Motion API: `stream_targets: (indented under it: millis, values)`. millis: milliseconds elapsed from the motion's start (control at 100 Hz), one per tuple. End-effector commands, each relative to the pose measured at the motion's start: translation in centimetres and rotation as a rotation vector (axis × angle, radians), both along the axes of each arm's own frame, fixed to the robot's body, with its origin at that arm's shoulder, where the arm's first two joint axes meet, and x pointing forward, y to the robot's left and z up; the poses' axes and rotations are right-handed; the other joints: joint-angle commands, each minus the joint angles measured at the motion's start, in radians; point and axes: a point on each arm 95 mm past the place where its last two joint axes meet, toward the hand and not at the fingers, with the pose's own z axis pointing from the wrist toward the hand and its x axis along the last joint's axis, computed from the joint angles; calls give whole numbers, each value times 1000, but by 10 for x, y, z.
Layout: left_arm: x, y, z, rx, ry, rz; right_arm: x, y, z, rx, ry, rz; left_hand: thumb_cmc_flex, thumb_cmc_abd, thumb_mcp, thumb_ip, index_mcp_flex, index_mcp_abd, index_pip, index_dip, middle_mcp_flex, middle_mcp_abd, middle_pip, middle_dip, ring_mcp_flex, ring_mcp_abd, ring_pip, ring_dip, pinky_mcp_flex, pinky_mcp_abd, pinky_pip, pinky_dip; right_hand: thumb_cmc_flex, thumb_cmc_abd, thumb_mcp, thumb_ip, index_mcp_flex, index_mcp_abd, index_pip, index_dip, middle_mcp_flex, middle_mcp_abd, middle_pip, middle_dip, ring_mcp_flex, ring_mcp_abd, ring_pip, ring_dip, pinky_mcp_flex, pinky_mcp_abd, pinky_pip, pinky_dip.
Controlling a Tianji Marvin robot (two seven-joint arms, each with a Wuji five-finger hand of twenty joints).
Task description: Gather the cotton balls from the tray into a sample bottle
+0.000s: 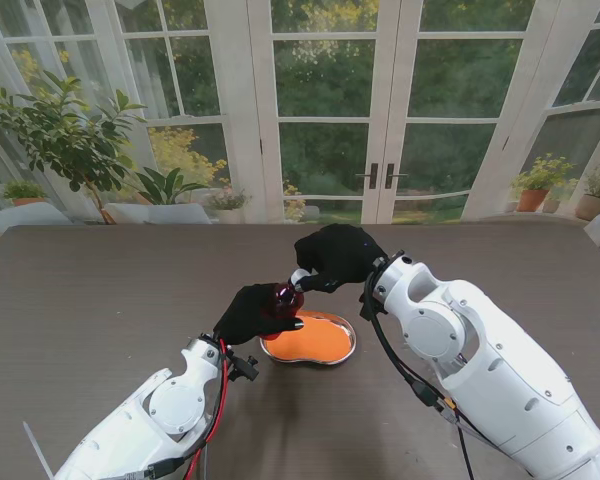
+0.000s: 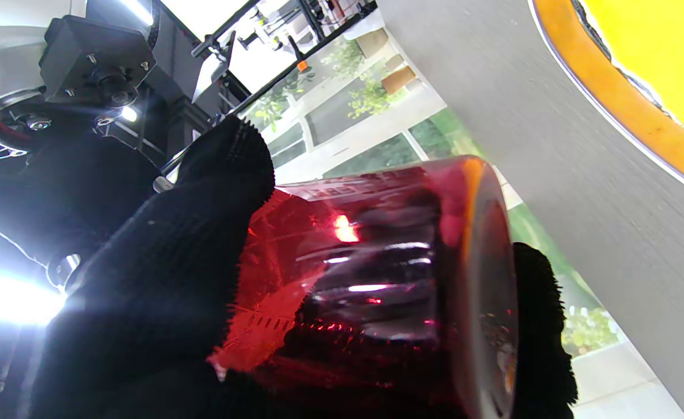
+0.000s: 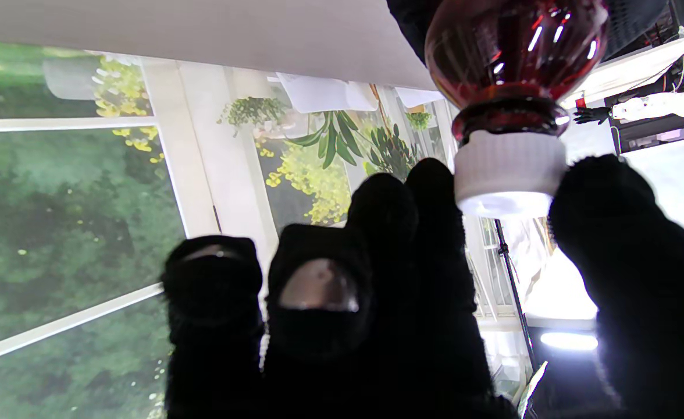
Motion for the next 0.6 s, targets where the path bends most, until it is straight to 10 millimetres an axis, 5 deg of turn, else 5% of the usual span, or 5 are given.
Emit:
stream_targets:
  millis: [0, 590]
  values:
    - [0, -7, 6, -11, -11, -24, -3, 4, -8, -12, 18, 6, 168, 226, 286, -27, 169, -297, 128, 1, 87, -127, 31, -12, 2, -23, 9, 7, -13, -40, 40, 17, 26, -17, 16, 73, 75, -92, 100, 52, 51, -16, 24, -6, 36, -4, 49, 18, 13, 7, 61, 16]
    - [2, -10, 8, -21, -12, -23, -4, 5, -11, -9, -22, -17, 167, 225, 288, -28, 168, -297, 129, 0, 87, -127, 30, -13, 1, -21, 8, 7, -12, -39, 40, 17, -89, 30, -47, 195, 278, -87, -17, 176, 169, 1, 7, -10, 34, 24, 85, 29, 25, 44, 61, 22]
